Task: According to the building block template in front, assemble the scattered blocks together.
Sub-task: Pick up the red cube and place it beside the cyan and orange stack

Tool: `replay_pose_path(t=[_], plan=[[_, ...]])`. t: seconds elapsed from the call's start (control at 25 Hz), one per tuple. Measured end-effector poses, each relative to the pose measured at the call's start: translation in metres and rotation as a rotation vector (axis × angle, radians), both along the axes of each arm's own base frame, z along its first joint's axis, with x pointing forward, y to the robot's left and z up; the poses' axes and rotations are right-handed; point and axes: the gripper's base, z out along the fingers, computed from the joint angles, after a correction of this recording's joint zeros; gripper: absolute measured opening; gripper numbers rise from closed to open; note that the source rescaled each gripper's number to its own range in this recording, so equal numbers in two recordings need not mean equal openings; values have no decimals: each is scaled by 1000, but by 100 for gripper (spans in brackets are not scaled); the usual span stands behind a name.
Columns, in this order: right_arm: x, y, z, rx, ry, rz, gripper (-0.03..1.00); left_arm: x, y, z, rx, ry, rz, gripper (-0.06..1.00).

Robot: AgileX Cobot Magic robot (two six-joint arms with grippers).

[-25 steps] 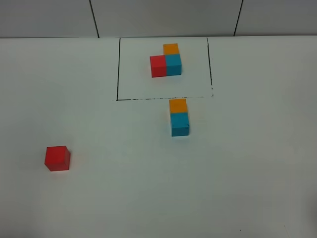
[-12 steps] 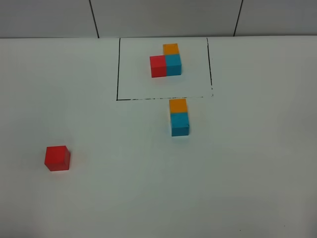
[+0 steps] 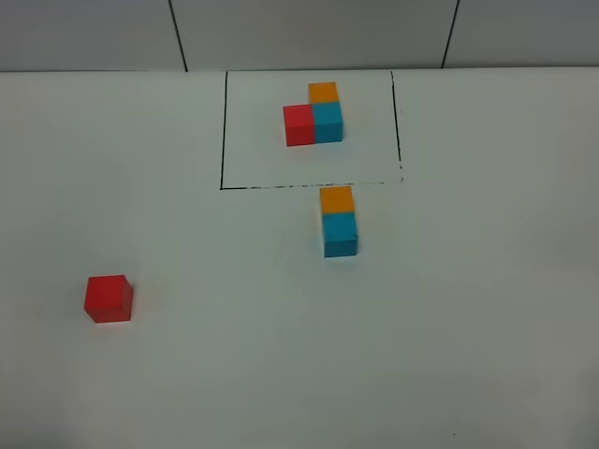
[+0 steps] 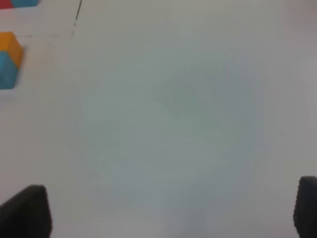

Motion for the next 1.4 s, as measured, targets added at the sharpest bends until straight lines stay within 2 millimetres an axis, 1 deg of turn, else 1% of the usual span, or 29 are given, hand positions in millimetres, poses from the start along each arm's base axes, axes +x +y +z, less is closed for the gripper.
replay_pose_path(t=[0.08,0.28,0.4,0.48,1.08,1.4], plan=[[-2,1,0,1,-13,11,96,0,0,0,0,0,0,15],[-13,1,0,2,-81,14,81,0,0,0,0,0,0,15],[-13,2,0,3,-82,14,74,0,0,0,0,0,0,15],[-13,2,0,3,-82,14,72,0,0,0,0,0,0,15],[-13,1,0,-6,-82,9,71,0,0,0,0,0,0,15],[-13,0,0,-7,-82,47,71,0,0,0,0,1,0,15]])
